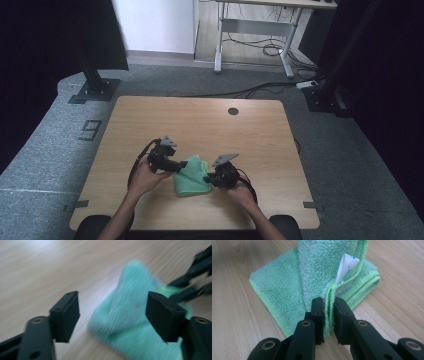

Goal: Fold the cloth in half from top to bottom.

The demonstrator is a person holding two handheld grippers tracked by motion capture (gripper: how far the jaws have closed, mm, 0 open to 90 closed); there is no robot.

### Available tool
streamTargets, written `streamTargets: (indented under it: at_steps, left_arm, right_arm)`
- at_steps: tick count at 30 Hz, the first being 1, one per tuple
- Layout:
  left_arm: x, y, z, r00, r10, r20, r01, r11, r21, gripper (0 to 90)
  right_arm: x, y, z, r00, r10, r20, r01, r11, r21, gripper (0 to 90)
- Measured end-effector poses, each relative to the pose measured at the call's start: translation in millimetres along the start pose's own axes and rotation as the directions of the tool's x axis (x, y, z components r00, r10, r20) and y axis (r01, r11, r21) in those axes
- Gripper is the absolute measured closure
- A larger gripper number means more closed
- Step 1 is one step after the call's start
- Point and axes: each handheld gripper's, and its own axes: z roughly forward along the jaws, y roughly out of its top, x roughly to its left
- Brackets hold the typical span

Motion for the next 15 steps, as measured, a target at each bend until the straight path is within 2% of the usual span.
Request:
streamTargets:
  at_steps: [5,8,10,13,15]
  left_arm:
    - [-2.8,24.7,16.6,0.9983,0.002,0.058,-0.004,0.9994,0.036,39.3]
    - [-3.3,28.4,28.5,0.9955,-0.009,0.094,0.002,0.9976,0.069,43.6]
    - [-2.8,28.1,35.1,0.9946,-0.009,0.103,-0.001,0.9955,0.095,46.5]
    - [-1.3,26.6,42.2,0.9919,-0.013,0.127,-0.003,0.992,0.126,58.1]
    - [-1.2,25.7,42.9,0.9903,-0.018,0.138,-0.001,0.9906,0.136,70.5]
  right_arm:
    - [-1.8,-1.6,0.3,0.9999,0.011,-0.007,-0.011,1.0,-0.013,77.6]
    - [-2.7,-2.2,0.4,0.9997,0.019,-0.012,-0.019,1.0,-0.015,77.4]
    - [-3.1,-2.6,0.7,0.9996,0.023,-0.015,-0.023,1.0,-0.018,77.5]
    - [-3.7,-3.2,0.8,0.9995,0.026,-0.018,-0.027,0.999,-0.023,77.5]
    - [-3.7,-3.3,0.6,0.9994,0.03,-0.019,-0.031,0.999,-0.023,77.5]
